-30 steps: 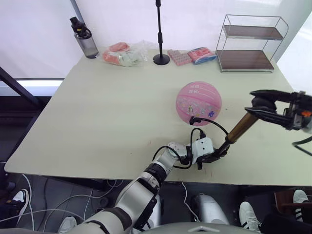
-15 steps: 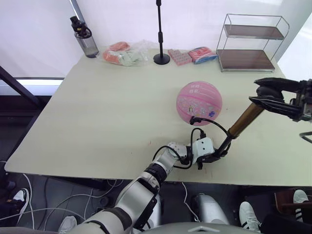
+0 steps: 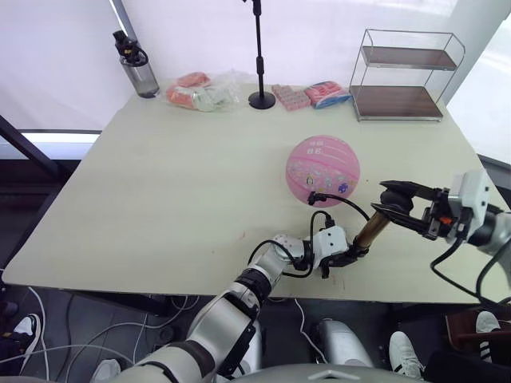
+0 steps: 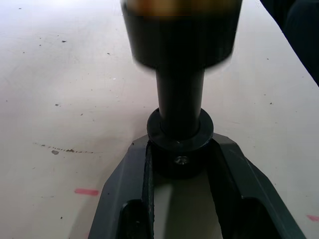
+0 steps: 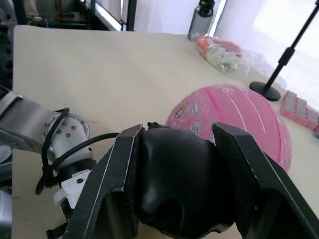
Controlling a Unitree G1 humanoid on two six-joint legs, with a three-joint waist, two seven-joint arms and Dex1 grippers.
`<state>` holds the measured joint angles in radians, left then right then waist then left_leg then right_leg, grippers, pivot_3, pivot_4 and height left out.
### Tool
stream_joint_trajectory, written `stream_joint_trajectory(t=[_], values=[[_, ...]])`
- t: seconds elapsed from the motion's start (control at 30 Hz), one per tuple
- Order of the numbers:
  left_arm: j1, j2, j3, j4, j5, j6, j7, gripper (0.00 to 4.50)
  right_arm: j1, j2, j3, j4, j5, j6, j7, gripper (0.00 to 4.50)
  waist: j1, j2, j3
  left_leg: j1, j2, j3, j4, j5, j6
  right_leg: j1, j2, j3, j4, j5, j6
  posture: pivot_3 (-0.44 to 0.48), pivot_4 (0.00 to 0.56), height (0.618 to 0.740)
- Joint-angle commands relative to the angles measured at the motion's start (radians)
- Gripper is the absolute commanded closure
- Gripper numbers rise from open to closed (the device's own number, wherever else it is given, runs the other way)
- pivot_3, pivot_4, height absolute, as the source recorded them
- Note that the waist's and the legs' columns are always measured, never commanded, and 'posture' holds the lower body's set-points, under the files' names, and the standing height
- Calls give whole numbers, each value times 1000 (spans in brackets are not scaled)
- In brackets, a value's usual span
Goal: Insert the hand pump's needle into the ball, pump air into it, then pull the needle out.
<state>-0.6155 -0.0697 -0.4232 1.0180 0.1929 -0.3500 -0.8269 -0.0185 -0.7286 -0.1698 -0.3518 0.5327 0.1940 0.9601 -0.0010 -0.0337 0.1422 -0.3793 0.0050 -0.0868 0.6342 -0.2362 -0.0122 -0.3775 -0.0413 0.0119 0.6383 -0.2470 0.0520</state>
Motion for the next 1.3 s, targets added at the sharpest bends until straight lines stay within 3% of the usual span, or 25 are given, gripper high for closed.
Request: stream_joint_trajectory(t=[0.03, 0.3, 0.57, 0.87, 1.1, 1.3], values=[[46, 16, -33, 79, 49, 50, -8, 3502, 43, 25, 119, 102, -122, -27, 3, 2772, -2, 0, -1, 0, 0, 0, 0, 0, 0, 0, 0, 0, 0, 0, 0, 0, 150, 731], [45, 14, -33, 80, 49, 49, -5, 3502, 54, 39, 135, 104, -138, -56, 6, 2772, -4, -1, -6, 1, 0, -1, 0, 0, 0, 1, 0, -1, 0, -2, -3, 0, 150, 731], [44, 14, -30, 83, 47, 50, -10, 3502, -35, -108, -87, -81, 122, 130, 32, 2772, 2, 8, 2, -2, -1, -1, 0, 0, 0, -1, -1, -1, 0, 0, 0, 0, 150, 731], [45, 12, -30, 85, 47, 48, -16, 3502, -164, -267, -303, -116, 350, 325, 32, 2772, 13, 13, 11, -4, -3, -1, 0, 0, 0, -2, -3, -1, -1, 0, 0, 0, 150, 731], [45, 12, -30, 87, 48, 48, -17, 3502, -320, -389, -389, -55, 457, 440, 33, 2772, 13, 13, 12, -4, -3, 0, 0, 0, 0, -2, -4, -2, -2, 0, 0, 0, 150, 731], [48, 12, -29, 84, 47, 50, -17, 3502, -372, -421, -404, -25, 466, 481, 50, 2772, 15, 17, 15, -8, -4, 0, 0, 0, 1, -5, -5, -1, -2, 0, 1, 0, 150, 731]])
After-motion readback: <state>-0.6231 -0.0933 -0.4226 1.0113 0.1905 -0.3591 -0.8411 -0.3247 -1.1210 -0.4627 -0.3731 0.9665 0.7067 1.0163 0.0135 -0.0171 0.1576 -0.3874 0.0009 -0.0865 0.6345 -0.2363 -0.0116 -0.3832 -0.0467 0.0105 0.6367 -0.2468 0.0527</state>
